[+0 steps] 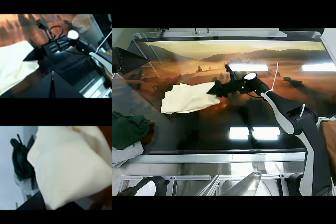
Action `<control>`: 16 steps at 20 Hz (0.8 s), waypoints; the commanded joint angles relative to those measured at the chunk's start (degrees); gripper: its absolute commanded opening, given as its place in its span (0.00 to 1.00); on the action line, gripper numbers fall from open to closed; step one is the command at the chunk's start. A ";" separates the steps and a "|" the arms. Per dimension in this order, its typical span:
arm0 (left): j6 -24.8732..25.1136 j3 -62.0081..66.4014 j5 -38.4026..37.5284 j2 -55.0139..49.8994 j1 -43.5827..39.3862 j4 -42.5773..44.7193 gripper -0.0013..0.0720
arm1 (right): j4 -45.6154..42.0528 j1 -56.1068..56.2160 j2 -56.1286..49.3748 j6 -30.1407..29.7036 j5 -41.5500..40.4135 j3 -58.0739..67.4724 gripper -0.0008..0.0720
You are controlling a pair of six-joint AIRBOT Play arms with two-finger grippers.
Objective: Fold the shirts.
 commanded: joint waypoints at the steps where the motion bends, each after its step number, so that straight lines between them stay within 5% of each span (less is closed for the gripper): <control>1: 0.07 -0.02 -0.57 -0.02 -0.09 -0.04 0.05 | 2.67 -3.41 6.86 -0.15 -1.11 2.49 0.04; 4: 0.04 -0.04 -0.61 -0.02 -0.09 -0.04 0.05 | -9.60 -12.28 20.06 11.54 -3.93 2.49 0.04; 8: 0.04 -0.04 -0.59 -0.02 -0.09 -0.04 0.05 | -35.80 -28.68 36.37 38.88 2.99 2.49 0.04; 12: 0.07 -0.04 -0.20 -0.02 -0.09 -0.04 0.05 | -56.52 -45.03 47.52 44.78 20.76 2.47 0.04; 16: 0.07 -0.04 -0.44 -0.02 -0.09 -0.02 0.05 | -59.71 -61.37 48.52 44.74 34.86 2.21 0.04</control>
